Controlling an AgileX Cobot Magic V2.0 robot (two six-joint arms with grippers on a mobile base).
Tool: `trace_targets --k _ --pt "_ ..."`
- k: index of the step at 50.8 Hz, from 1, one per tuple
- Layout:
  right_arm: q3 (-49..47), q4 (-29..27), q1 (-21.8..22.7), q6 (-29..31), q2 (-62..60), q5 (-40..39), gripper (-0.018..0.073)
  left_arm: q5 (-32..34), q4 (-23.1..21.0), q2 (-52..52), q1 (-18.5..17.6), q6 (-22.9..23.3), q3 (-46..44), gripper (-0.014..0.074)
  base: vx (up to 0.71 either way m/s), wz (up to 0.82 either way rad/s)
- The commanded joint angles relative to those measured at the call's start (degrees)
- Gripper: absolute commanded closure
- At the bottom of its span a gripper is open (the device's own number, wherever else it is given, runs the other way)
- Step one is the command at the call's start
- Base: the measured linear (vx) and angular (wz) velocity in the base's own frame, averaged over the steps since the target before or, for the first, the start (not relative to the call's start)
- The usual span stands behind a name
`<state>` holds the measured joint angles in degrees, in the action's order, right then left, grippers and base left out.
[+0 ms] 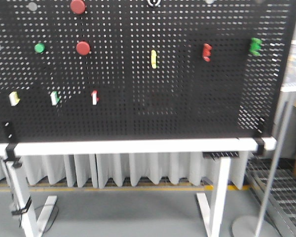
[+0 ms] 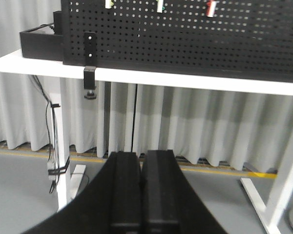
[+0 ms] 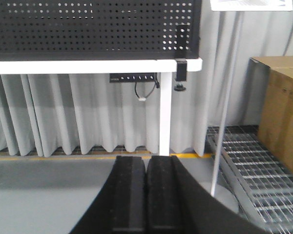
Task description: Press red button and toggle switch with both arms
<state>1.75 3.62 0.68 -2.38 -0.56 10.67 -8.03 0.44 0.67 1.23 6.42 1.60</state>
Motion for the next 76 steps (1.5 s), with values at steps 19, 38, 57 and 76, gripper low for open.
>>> trace_targets --k 19,38,57,76 --pt "0.61 0.36 0.12 0.24 -0.92 -4.7 0.0559 4.8 -0.44 0.9 0.04 0.01 1.96 0.0594 0.46 0.03" --pt "0.61 0.36 0.12 0.24 -0.92 -4.7 0.0559 4.8 -0.44 0.9 0.04 0.01 1.96 0.0594 0.33 0.02" --pt "0.61 0.36 0.12 0.24 -0.92 -4.7 0.0559 4.8 -0.44 0.9 0.04 0.01 1.96 0.0594 0.21 0.0" --pt "0.61 0.36 0.12 0.24 -0.92 -4.7 0.0559 4.8 -0.44 0.9 0.04 0.01 1.96 0.0594 0.09 0.01"
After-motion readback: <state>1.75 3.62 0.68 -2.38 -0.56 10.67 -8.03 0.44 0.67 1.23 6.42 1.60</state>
